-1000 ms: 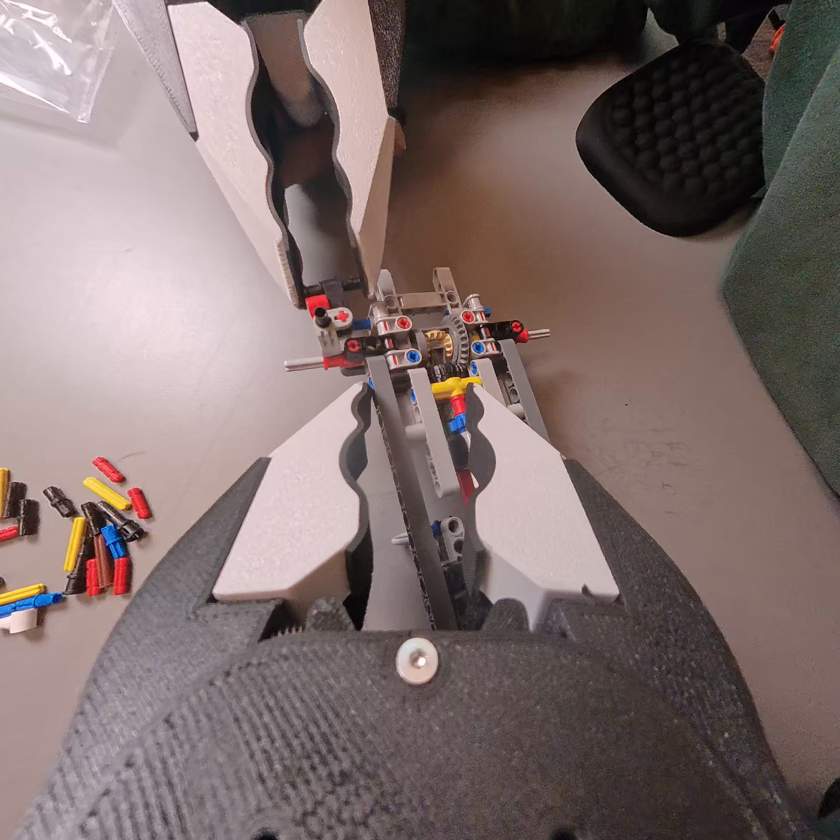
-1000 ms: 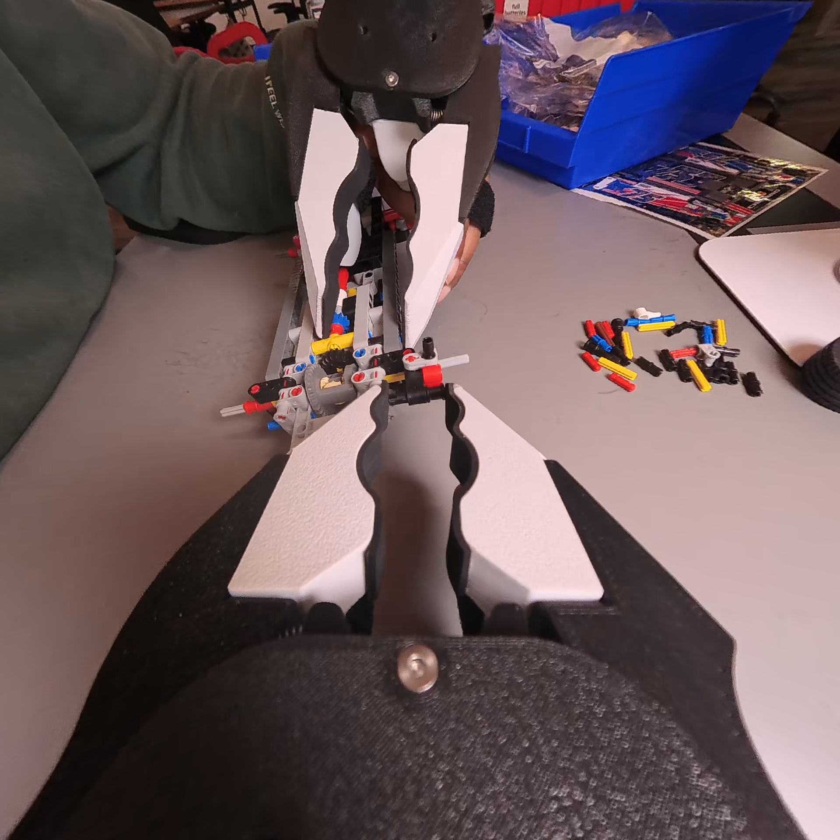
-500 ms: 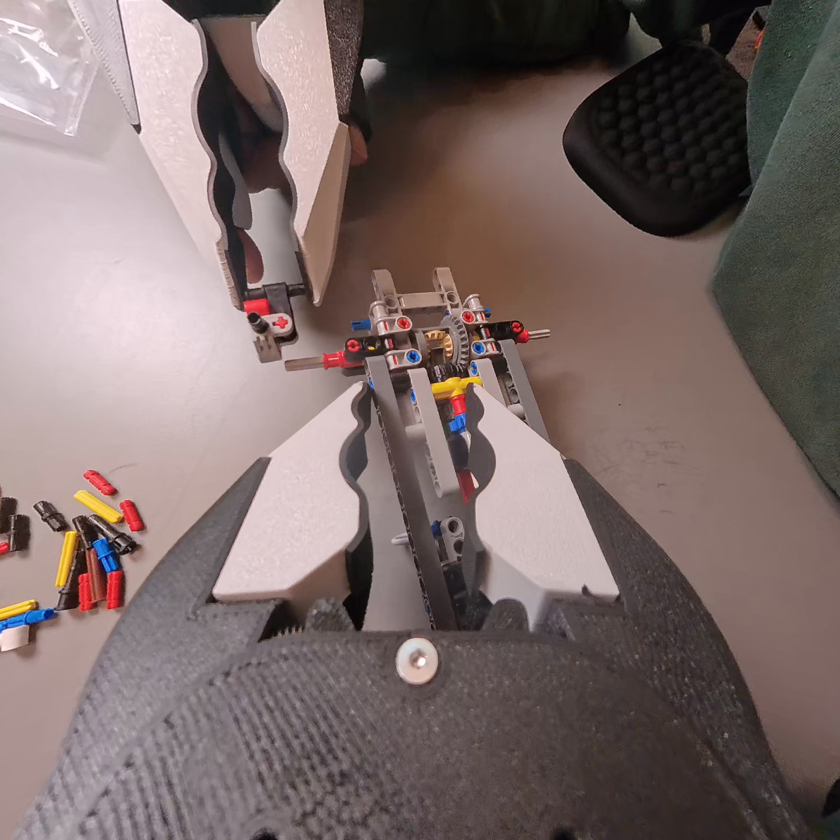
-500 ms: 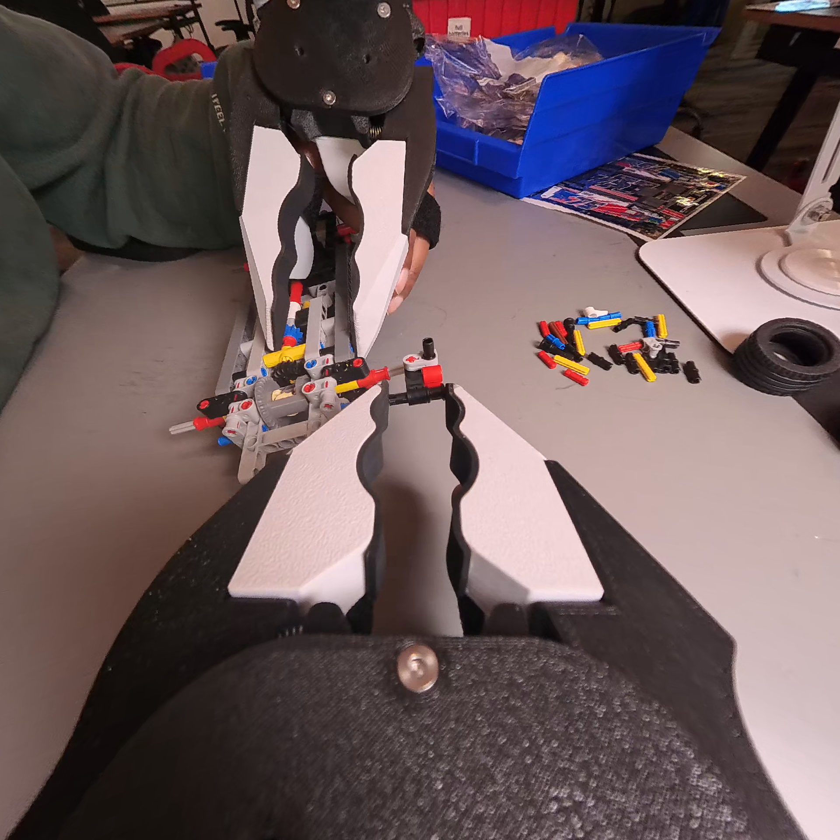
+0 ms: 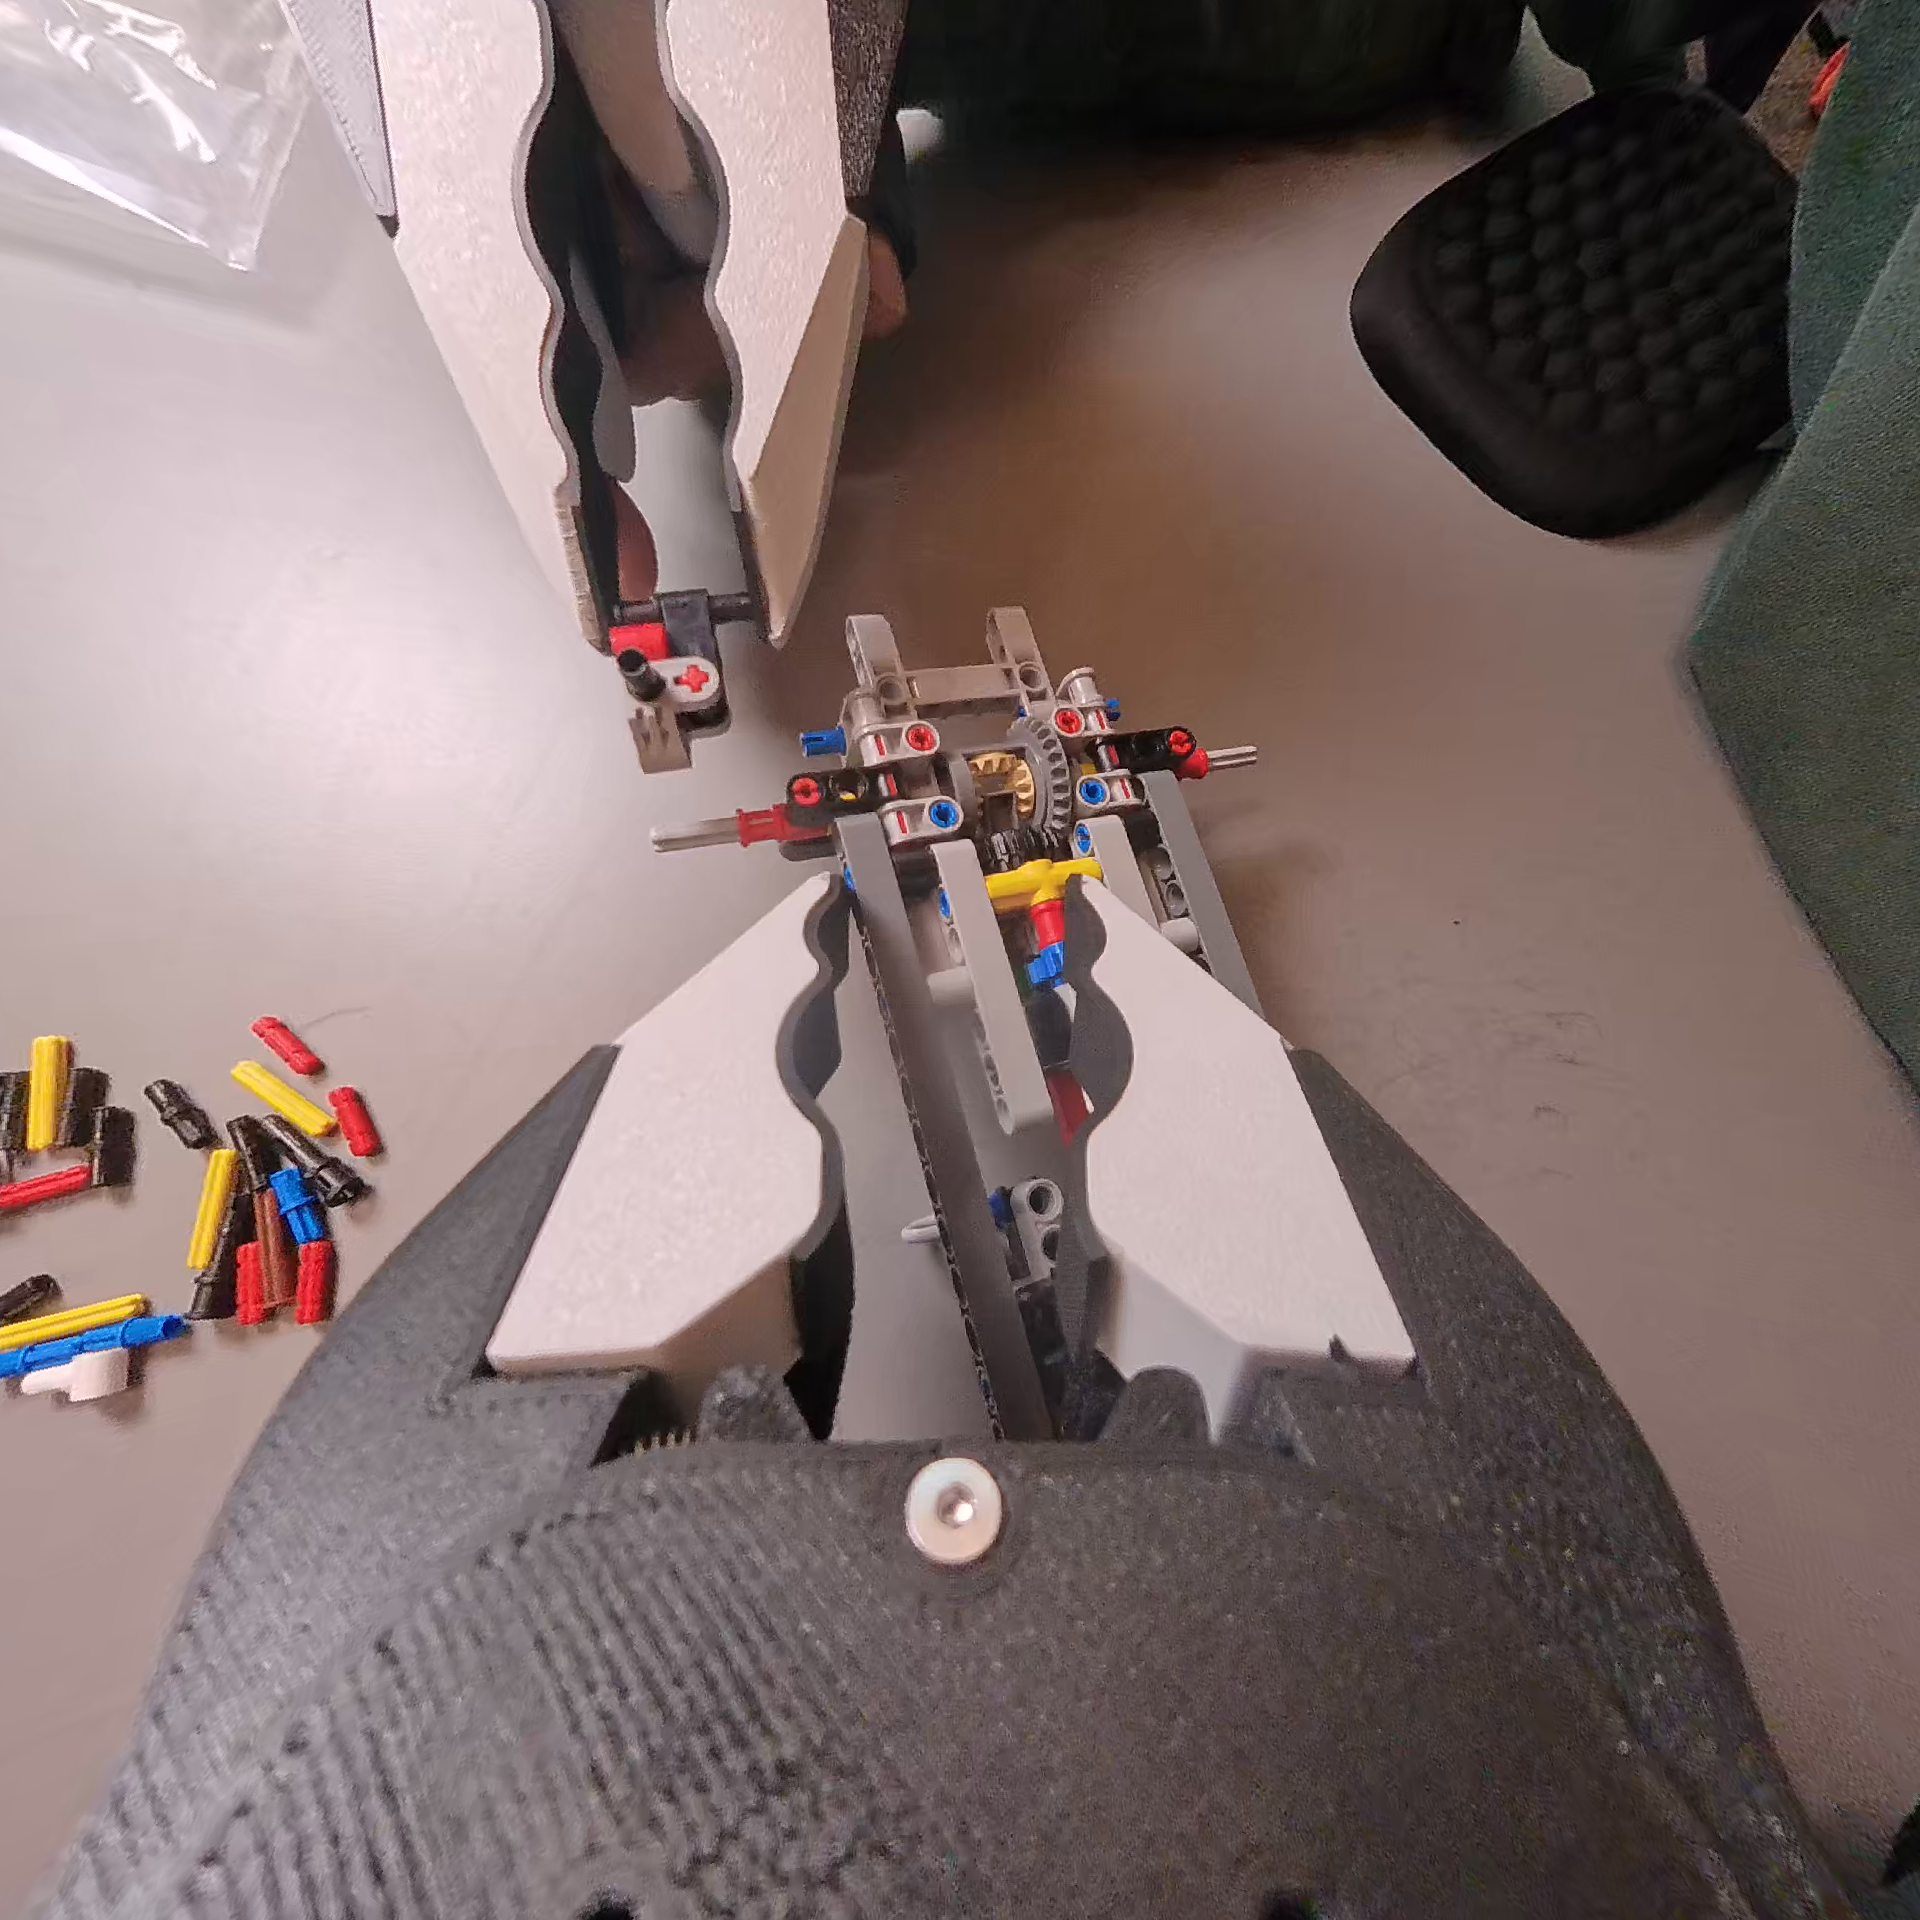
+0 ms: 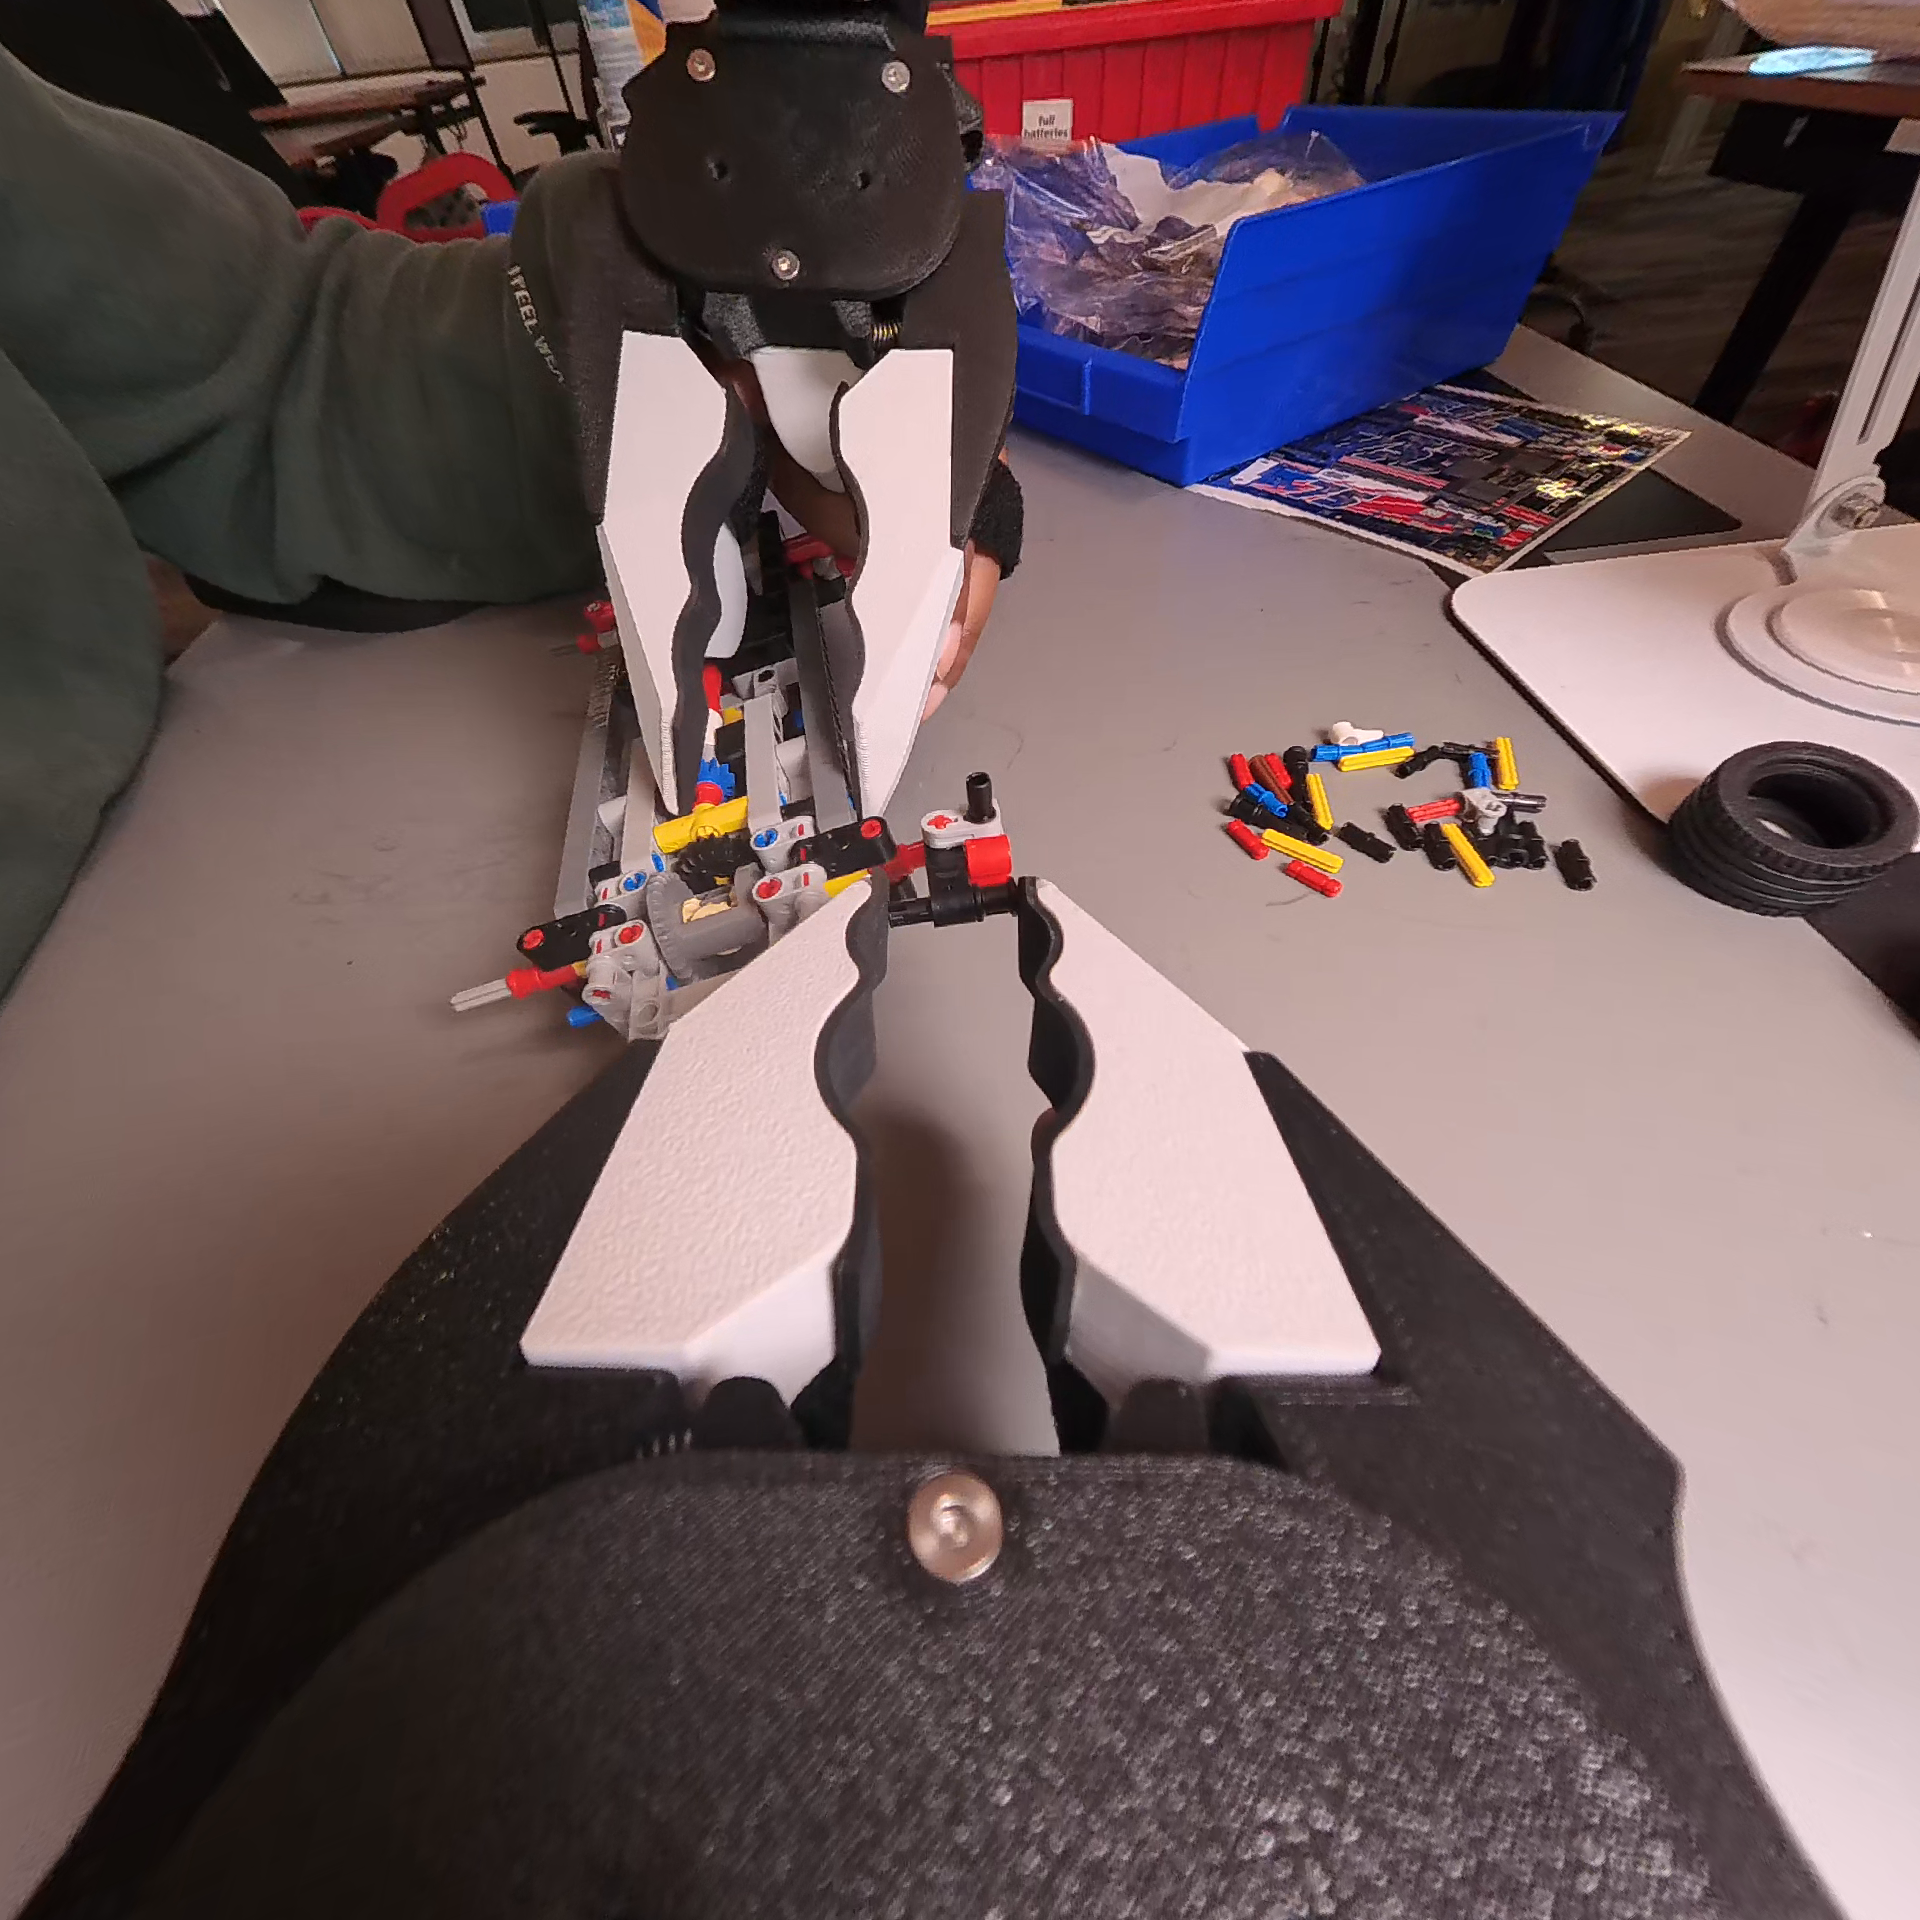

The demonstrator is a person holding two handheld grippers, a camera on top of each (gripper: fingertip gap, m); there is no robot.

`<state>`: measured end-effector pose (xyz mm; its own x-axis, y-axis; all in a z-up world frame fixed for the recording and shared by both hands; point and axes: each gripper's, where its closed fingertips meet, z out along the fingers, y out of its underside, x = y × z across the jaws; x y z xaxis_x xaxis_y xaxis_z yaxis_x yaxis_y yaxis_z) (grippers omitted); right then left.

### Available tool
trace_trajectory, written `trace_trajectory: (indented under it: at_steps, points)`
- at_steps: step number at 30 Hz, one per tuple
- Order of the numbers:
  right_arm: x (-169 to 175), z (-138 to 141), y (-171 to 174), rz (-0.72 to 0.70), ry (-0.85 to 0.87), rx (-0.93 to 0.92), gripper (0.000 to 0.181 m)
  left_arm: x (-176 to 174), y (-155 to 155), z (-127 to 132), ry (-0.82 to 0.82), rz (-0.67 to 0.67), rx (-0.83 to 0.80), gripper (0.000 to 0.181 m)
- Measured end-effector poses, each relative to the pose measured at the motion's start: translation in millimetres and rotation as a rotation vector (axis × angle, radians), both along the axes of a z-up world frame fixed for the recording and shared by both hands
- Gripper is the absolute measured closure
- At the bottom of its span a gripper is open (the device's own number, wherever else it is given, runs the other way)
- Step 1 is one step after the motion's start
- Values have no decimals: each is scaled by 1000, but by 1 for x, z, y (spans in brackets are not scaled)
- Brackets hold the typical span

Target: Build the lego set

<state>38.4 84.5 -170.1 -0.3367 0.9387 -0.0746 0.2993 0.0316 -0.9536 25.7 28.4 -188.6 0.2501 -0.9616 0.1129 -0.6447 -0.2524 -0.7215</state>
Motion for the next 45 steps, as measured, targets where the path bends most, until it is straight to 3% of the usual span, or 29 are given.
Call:
trace_trajectory:
  at_steps: [40,45]
  points:
    - [3,0,6,-15,1,10,159,-15,10,0,32,44,39,141]
    - [3,1,5,-17,8,12,159,-14,16,10,-7,66,91,142]
